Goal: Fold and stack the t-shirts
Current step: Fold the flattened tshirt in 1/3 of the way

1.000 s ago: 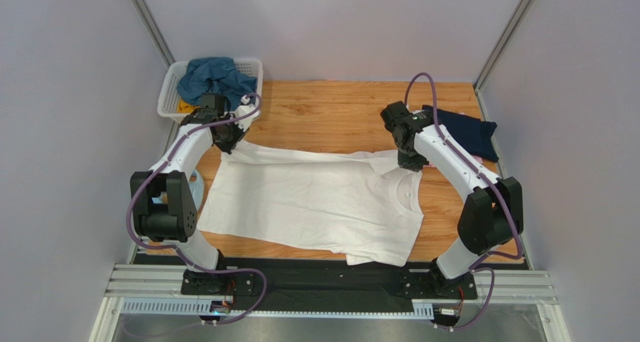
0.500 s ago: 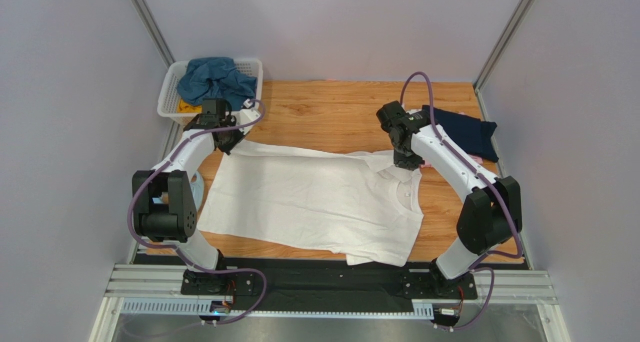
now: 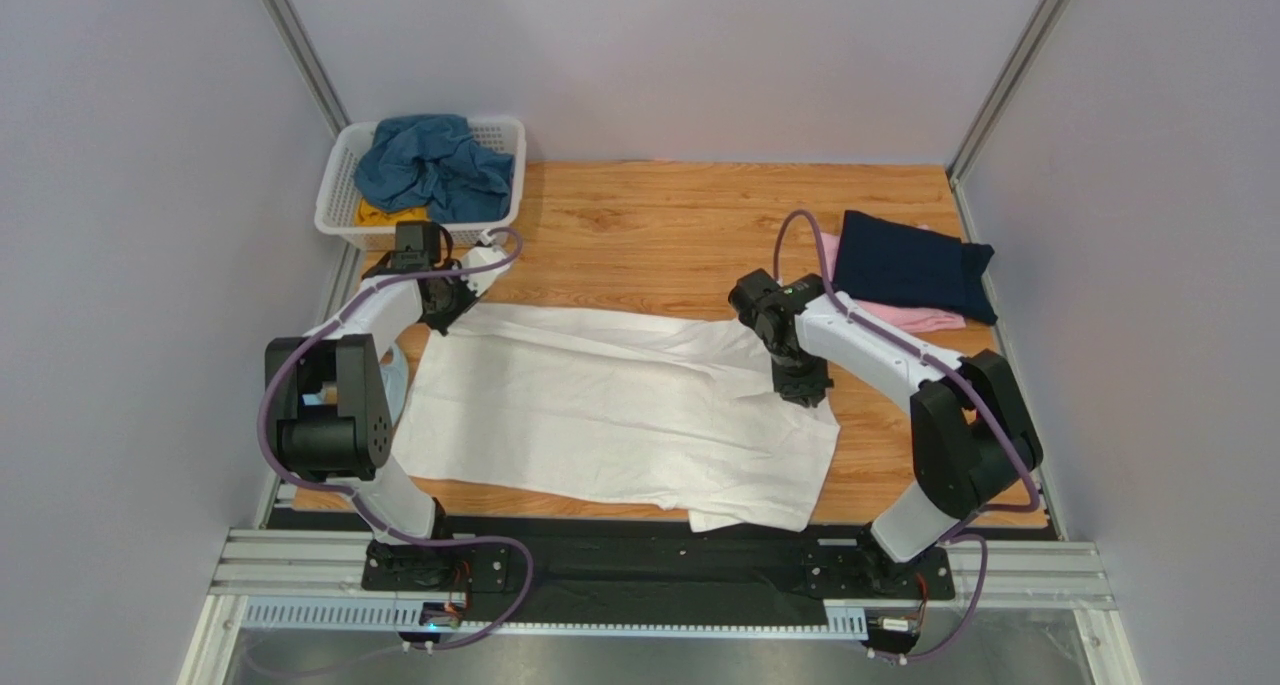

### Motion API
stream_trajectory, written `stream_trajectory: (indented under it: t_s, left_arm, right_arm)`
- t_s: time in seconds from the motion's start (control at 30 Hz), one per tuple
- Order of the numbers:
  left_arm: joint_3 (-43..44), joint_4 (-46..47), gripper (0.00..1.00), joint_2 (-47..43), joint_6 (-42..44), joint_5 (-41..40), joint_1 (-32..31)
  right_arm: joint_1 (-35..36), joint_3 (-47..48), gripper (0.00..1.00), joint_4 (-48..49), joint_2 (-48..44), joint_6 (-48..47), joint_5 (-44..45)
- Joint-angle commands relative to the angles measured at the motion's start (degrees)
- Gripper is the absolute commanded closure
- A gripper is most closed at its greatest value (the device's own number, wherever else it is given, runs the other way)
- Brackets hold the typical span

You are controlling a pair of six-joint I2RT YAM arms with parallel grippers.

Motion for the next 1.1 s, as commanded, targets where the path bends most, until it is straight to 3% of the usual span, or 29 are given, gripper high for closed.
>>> stream_trajectory:
  t_s: [0.0,0.07,0.17,0.27,0.47,0.63,0.77,0.93,1.07]
  left_arm:
    - [-0.96,1.49,1.0,-0.8,2.13,-0.58,0.97]
    - [-1.58,0.79,1.0,-1.33,1.87,0.3,1.06]
    - [-2.46,0.43,1.0,-2.3,1.08,1.0,0.97]
    - [-2.81,-0.71,1.0,-3.88,0.11,1.62,0.97]
    - [-2.37,-3.96,1.0,-9.41,-2.34,3.99,0.97]
    - [-5.0,-7.22,1.0,-14.86,-3.14,4.35,0.97]
    - [-10.97,-6.25,0.99,-18.64,-1.83,3.21,0.97]
    - [-14.68,-4.41,0.88,-18.21,-1.47,0.66,1.32]
    - [-12.49,-4.93,0.63,-17.68,-2.26,0.57,1.41]
  right_arm:
    - [0.55,-4.71,0.71,1.31,-3.52,2.22,-1.04]
    - [0.55,-6.2,0.58,1.92,-3.96,2.22,-1.92]
    - [0.55,-6.56,0.56,1.93,-4.22,1.96,-3.07]
    - [0.55,-4.81,0.56,0.44,-4.66,1.52,-2.46]
    - [-2.25,8.01,0.58,-0.19,-0.28,-1.99,0.88]
    - [-4.81,20.56,0.6,1.75,11.14,-4.28,-0.69]
    - [-7.97,25.42,0.63,3.33,18.44,-4.64,-4.12]
    - [-9.38,26.31,0.66,5.61,25.2,-4.64,-6.76]
    - [-10.35,26.4,0.69,6.84,27.23,-5.16,-7.55]
